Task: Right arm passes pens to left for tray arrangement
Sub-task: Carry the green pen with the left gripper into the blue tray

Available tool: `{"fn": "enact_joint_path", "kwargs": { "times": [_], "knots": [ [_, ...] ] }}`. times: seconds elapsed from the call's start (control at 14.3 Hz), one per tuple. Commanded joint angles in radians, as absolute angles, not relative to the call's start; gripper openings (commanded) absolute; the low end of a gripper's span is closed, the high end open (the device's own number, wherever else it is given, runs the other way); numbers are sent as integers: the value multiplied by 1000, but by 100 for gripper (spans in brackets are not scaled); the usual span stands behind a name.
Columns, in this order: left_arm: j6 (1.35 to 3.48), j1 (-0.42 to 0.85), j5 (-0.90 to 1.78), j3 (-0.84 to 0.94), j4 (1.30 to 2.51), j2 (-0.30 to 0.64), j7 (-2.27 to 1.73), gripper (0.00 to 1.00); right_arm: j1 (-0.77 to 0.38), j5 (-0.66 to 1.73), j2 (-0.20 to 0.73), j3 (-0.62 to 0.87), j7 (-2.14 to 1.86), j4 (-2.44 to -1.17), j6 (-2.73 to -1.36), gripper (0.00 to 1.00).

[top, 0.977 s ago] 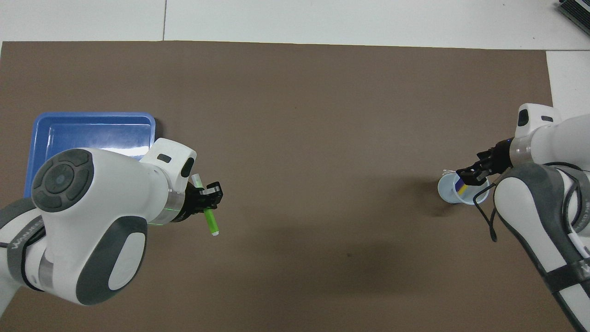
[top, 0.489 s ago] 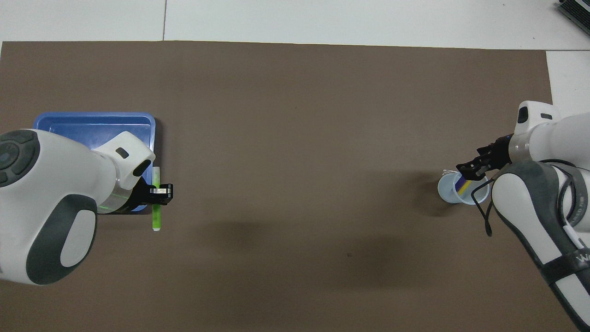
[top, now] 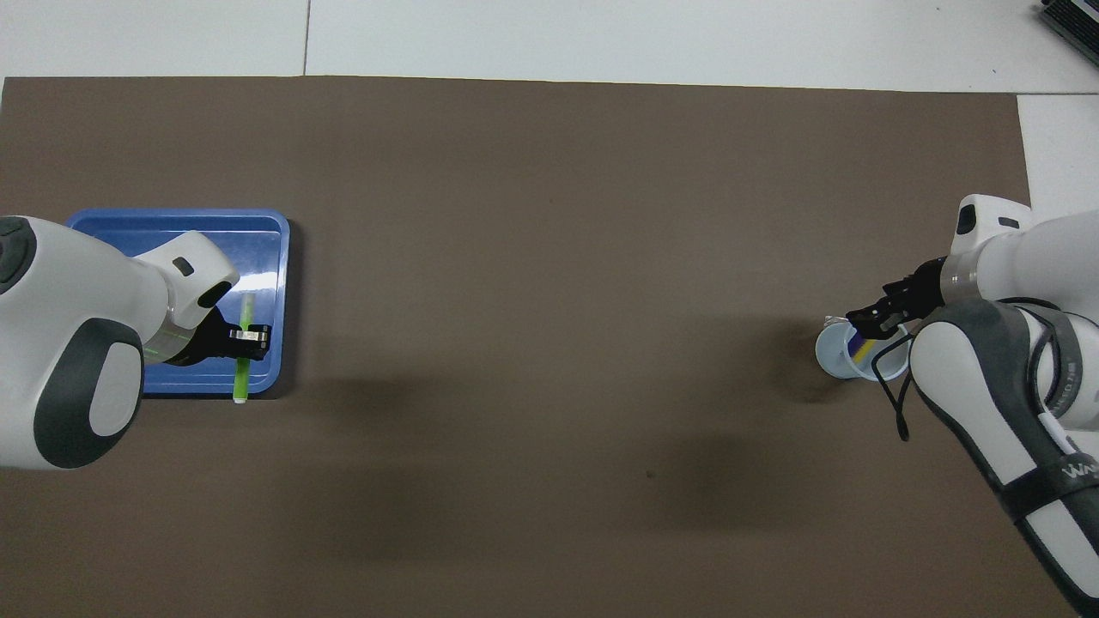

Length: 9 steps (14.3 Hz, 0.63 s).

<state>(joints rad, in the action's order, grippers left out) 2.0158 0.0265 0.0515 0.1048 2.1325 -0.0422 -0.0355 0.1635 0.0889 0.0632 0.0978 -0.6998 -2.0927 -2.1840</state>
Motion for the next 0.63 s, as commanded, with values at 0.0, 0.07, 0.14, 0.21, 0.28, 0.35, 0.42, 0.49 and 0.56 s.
{"fn": "enact_joint_path", "kwargs": {
  "times": [0.0,0.07,0.14,0.21,0.28,0.35,0.42,0.49,0.56],
  "knots": [
    [2075,-11,2,115,2135,-8,0,0,181,69,61,112,-676,-2111,-2194,60],
    [2101,-18,2,114,2135,8,6,0,184,69,61,112,-676,-2114,-2195,57],
    [2127,-32,0,114,2135,35,12,0,192,69,61,112,-676,-2112,-2189,56],
    [2160,-37,-14,115,2135,55,15,0,192,69,61,113,-676,-2112,-2183,56],
    [2184,-41,-18,114,2135,75,15,0,193,69,61,114,-676,-2114,-2175,56],
    [2209,-43,-21,114,2134,95,15,0,195,69,60,114,-676,-2114,-2171,56],
    [2226,-49,-31,114,2132,110,15,0,196,69,60,114,-675,-2112,-2161,54],
    [2236,-61,-40,114,2126,127,15,0,195,69,58,114,-675,-2112,-2154,48],
    [2256,-63,-51,114,2125,143,15,0,195,71,58,114,-673,-2114,-2145,42]
  ]
}}
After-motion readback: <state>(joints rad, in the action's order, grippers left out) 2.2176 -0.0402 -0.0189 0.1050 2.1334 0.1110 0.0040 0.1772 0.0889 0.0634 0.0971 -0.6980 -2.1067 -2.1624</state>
